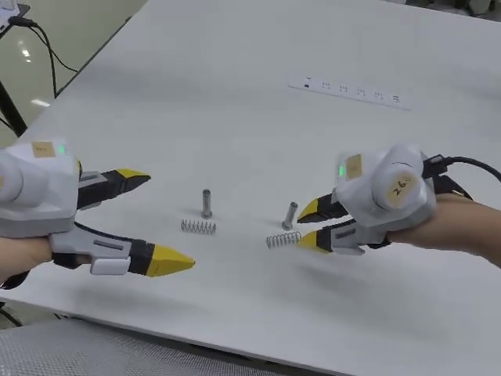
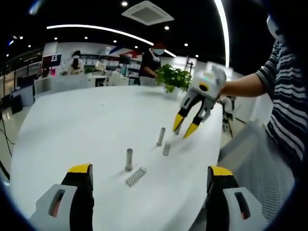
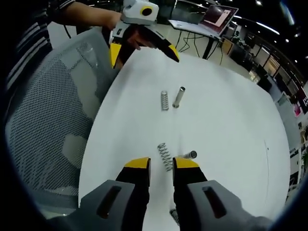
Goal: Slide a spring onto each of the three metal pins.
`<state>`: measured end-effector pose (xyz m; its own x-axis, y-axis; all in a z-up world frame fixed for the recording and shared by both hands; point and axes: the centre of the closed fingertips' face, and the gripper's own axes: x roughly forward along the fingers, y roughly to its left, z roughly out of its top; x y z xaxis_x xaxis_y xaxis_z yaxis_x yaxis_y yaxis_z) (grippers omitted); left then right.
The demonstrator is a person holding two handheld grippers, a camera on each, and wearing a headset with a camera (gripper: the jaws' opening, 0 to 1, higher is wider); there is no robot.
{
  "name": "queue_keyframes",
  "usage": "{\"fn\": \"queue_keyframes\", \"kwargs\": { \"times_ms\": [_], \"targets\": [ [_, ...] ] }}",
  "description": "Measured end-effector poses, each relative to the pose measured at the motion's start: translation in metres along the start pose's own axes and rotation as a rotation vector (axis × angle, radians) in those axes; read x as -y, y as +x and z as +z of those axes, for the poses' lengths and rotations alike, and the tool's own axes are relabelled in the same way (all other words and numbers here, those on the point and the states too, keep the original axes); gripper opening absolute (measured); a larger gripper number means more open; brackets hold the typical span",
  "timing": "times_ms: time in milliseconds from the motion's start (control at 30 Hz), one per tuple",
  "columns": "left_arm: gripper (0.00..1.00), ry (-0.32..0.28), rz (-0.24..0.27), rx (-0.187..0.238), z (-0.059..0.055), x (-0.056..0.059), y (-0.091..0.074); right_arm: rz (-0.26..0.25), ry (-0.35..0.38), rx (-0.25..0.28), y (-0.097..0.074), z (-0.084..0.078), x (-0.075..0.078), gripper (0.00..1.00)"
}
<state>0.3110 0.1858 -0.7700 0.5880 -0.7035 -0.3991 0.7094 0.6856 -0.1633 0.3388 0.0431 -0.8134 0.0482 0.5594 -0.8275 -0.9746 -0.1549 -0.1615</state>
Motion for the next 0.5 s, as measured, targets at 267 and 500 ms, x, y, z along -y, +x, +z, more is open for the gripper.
{"fn": "queue_keyframes", "kwargs": {
  "times_ms": [267, 500],
  "targets": [
    [0.96, -0.005, 0.004, 0.003, -0.001, -0.001, -0.002, 0.017, -0.031, -0.037, 0.016, -0.008, 0.0, 0.14],
    [0.95, -0.007, 0.013, 0.005, -0.001, -0.003, -0.004, 0.014, -0.023, -0.062, 0.027, -0.017, 0.005, 0.14]
  ]
}}
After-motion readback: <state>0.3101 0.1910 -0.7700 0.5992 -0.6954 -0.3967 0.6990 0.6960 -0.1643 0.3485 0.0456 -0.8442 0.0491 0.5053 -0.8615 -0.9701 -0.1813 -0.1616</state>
